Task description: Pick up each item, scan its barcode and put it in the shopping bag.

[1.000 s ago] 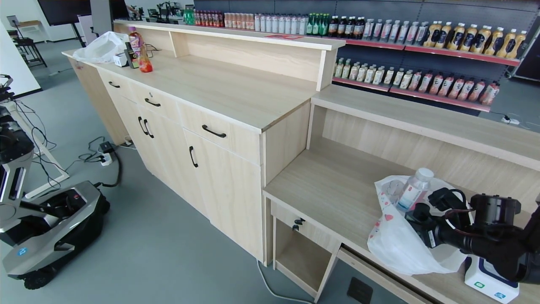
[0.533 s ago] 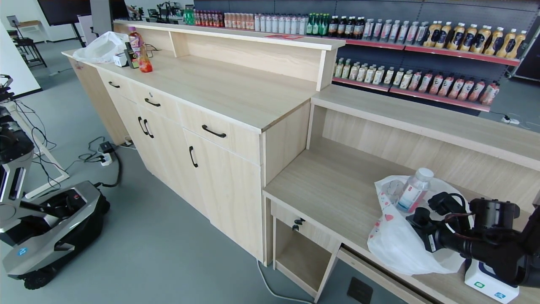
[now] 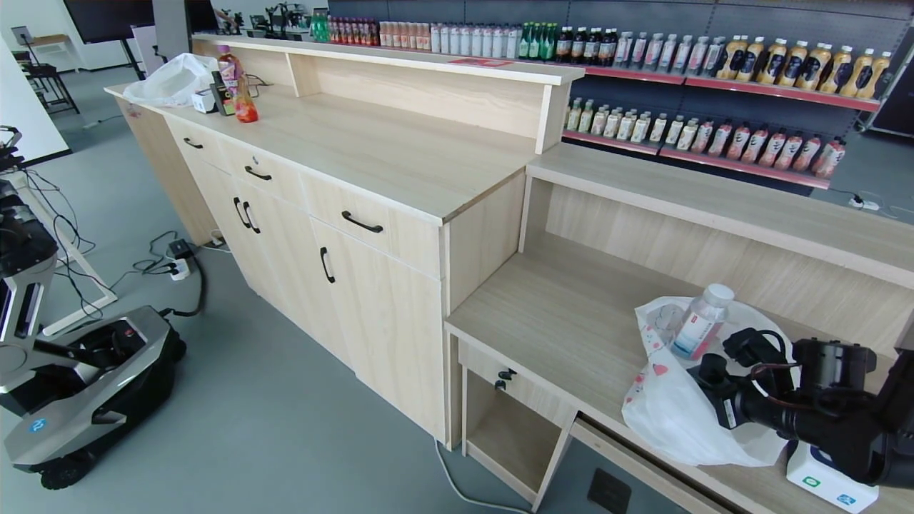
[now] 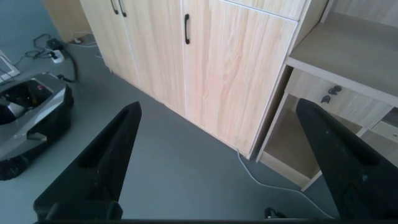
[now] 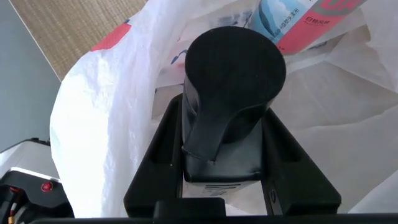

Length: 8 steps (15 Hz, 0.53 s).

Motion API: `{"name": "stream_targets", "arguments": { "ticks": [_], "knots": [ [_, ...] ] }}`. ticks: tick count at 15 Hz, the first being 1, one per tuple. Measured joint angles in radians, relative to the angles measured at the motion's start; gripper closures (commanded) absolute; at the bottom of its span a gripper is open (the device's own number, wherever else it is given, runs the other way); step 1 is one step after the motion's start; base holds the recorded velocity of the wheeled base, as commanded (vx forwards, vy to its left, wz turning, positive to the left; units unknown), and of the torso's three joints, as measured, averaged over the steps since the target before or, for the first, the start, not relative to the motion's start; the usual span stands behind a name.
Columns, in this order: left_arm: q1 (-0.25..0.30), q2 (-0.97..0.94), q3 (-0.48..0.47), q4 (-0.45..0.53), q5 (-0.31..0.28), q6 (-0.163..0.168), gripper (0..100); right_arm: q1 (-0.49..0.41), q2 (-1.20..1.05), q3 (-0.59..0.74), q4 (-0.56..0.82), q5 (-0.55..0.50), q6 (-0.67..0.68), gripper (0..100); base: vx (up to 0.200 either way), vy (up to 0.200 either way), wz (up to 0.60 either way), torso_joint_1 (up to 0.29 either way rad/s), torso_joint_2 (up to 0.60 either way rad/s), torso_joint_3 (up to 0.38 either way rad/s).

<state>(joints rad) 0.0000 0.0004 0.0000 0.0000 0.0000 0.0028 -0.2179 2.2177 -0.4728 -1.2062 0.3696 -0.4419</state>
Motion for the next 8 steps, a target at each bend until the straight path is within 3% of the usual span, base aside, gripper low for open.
{"name": "stream_targets", "arguments": {
  "ticks": [3,4,8],
  "knots": [
    [0.000,0.000,0.000,0.000,0.000,0.000,0,0.000,0.009,0.003,-0.018,0.000,0.000,100,0.000,0.000,0.00,0.000,0.00,0.000],
    [0.000,0.000,0.000,0.000,0.000,0.000,0,-0.001,0.013,0.003,-0.018,0.000,0.000,0,0.000,0.000,0.00,0.000,0.00,0.000],
    [0.000,0.000,0.000,0.000,0.000,0.000,0,-0.001,0.015,0.003,-0.020,0.000,0.000,0,0.000,0.000,0.00,0.000,0.00,0.000]
  ]
}}
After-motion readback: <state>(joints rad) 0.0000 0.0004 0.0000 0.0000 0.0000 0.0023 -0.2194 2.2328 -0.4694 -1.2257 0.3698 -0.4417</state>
